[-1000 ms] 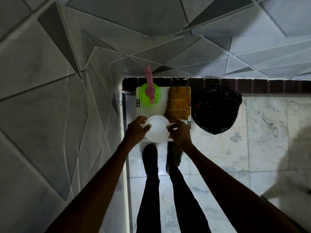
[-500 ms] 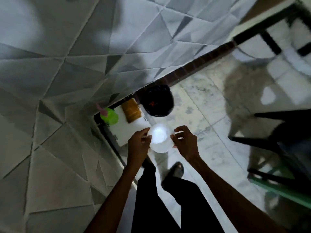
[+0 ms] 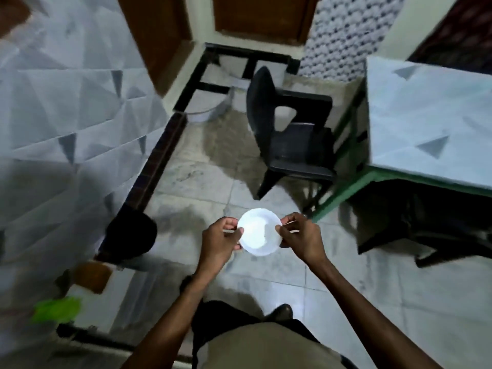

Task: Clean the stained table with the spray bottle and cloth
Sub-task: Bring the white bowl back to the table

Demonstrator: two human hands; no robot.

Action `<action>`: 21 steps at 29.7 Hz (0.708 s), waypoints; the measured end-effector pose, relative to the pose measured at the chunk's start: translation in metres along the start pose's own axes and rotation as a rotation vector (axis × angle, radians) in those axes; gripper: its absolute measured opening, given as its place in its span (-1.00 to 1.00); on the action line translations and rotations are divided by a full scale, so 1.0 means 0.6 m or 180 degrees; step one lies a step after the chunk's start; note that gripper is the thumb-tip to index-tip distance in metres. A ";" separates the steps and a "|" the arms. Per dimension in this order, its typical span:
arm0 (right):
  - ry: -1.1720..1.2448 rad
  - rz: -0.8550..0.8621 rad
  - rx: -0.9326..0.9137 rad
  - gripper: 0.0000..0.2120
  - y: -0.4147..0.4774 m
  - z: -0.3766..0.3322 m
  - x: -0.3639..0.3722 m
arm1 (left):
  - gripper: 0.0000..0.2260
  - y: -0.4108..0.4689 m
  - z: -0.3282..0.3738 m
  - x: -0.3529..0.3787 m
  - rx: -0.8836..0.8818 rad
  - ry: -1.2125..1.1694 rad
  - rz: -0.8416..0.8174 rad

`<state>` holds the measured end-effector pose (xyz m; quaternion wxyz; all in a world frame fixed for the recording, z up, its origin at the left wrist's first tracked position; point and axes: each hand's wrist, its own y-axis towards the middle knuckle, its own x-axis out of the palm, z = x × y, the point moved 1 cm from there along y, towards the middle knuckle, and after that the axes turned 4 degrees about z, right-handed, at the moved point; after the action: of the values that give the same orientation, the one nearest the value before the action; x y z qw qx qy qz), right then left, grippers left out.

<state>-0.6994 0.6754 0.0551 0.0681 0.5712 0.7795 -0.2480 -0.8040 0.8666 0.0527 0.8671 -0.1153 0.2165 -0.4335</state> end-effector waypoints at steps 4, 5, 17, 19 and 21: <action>0.0223 0.0412 0.0011 -0.90 0.016 0.033 -0.155 | -0.92 -0.011 0.075 0.153 0.0143 0.0046 -0.0249; 0.0274 0.0605 0.0047 -0.91 0.020 0.047 -0.210 | -0.90 -0.018 0.101 0.209 0.0224 0.0091 -0.0364; 0.0280 0.1643 0.0385 -0.90 0.145 0.178 -0.694 | -0.89 -0.019 0.291 0.749 0.0494 0.0263 -0.1250; 0.0256 0.1760 0.0412 -0.90 0.183 0.199 -0.775 | -0.88 -0.018 0.324 0.843 0.0480 0.0196 -0.1275; 0.0241 0.1801 0.0393 -0.90 0.218 0.217 -0.843 | -0.89 -0.020 0.355 0.918 0.0490 0.0178 -0.1293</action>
<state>-0.4301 0.2108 0.0988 0.0706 0.7778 0.5746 -0.2447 -0.4192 0.4207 0.0929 0.7619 -0.0779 0.1791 -0.6176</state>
